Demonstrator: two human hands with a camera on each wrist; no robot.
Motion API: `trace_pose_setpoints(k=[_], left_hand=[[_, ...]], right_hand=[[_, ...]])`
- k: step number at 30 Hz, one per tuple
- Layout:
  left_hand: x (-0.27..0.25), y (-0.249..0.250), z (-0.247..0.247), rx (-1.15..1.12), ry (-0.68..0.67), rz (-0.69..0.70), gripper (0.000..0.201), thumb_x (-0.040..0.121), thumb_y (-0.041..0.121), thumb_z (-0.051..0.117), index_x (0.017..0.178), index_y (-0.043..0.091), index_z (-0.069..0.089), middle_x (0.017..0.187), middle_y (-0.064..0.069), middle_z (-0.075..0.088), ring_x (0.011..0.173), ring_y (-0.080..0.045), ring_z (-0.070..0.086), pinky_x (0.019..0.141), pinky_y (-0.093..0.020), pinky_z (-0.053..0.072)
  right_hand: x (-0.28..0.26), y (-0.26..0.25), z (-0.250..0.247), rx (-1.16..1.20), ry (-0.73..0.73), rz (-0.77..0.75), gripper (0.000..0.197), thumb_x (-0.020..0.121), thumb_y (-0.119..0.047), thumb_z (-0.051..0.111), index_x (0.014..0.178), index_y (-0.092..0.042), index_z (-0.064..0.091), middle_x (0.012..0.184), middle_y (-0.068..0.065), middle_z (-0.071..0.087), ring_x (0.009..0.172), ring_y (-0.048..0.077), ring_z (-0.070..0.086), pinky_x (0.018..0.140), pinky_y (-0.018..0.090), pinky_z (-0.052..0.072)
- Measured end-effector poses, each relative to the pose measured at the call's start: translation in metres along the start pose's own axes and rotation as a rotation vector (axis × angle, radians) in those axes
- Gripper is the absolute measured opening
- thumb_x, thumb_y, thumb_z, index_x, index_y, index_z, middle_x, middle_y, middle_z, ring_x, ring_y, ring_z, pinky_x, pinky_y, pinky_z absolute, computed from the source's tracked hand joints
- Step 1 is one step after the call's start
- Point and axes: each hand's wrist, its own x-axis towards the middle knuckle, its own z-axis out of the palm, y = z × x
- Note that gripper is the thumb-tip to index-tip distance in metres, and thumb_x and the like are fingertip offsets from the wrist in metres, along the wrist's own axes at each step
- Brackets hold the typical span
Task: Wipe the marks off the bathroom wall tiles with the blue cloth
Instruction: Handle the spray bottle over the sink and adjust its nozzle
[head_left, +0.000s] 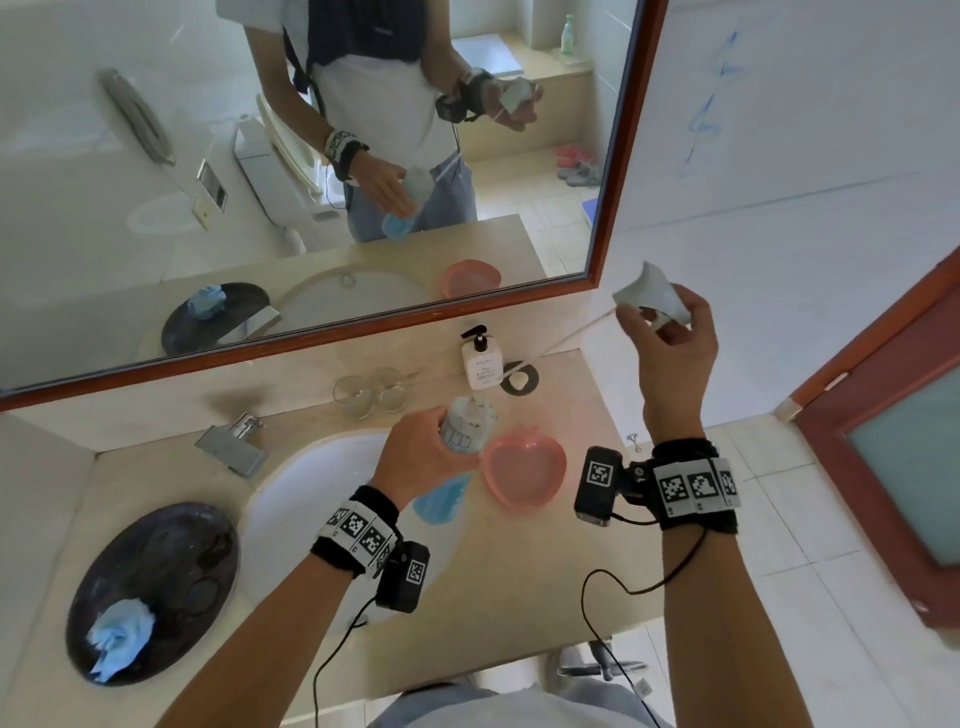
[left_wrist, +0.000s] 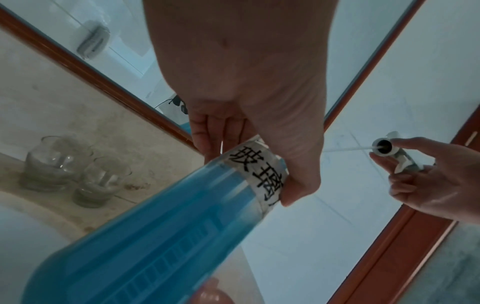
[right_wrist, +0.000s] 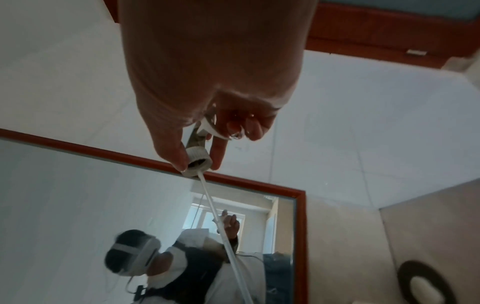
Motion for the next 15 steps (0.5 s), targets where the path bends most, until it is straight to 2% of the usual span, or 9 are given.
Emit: trace_pose_setpoints(k=[3,7,11,15], left_hand=[[0.005,-0.004,0.013,0.072,-0.035,-0.008,0.045,0.067,0.051,0.09,0.098,0.027,0.069,0.09,0.011,0.071,0.083,-0.008,0.069,0.076,-0.032,0.063],[0.018,-0.009,0.032,0.167,-0.066,-0.013,0.045,0.065,0.05,0.09,0.093,0.025,0.066,0.088,0.008,0.067,0.081,-0.013,0.066,0.077,-0.037,0.062],[0.03,-0.017,0.051,0.227,-0.111,-0.022,0.05,0.066,0.049,0.091,0.1,0.021,0.067,0.093,0.005,0.068,0.085,-0.016,0.067,0.08,-0.038,0.062],[0.035,-0.022,0.067,0.275,-0.164,-0.068,0.05,0.068,0.048,0.091,0.102,0.019,0.067,0.095,0.003,0.069,0.088,-0.018,0.067,0.082,-0.038,0.06]], right_hand=[[0.004,0.018,-0.017,-0.082,0.062,-0.002,0.058,0.076,-0.03,0.088,0.126,-0.019,0.06,0.117,0.008,0.066,0.091,0.016,0.064,0.076,0.024,0.056],[0.003,0.045,-0.033,-0.219,0.111,-0.002,0.056,0.08,-0.025,0.087,0.127,-0.016,0.059,0.108,-0.001,0.065,0.076,0.004,0.055,0.069,0.022,0.051],[0.002,0.067,-0.042,-0.274,0.117,0.035,0.054,0.08,-0.025,0.087,0.126,-0.019,0.059,0.107,0.001,0.067,0.07,0.006,0.053,0.066,0.025,0.052],[0.005,0.078,-0.043,-0.296,0.139,0.044,0.052,0.082,-0.024,0.086,0.126,-0.018,0.059,0.1,-0.002,0.064,0.063,0.002,0.046,0.061,0.02,0.047]])
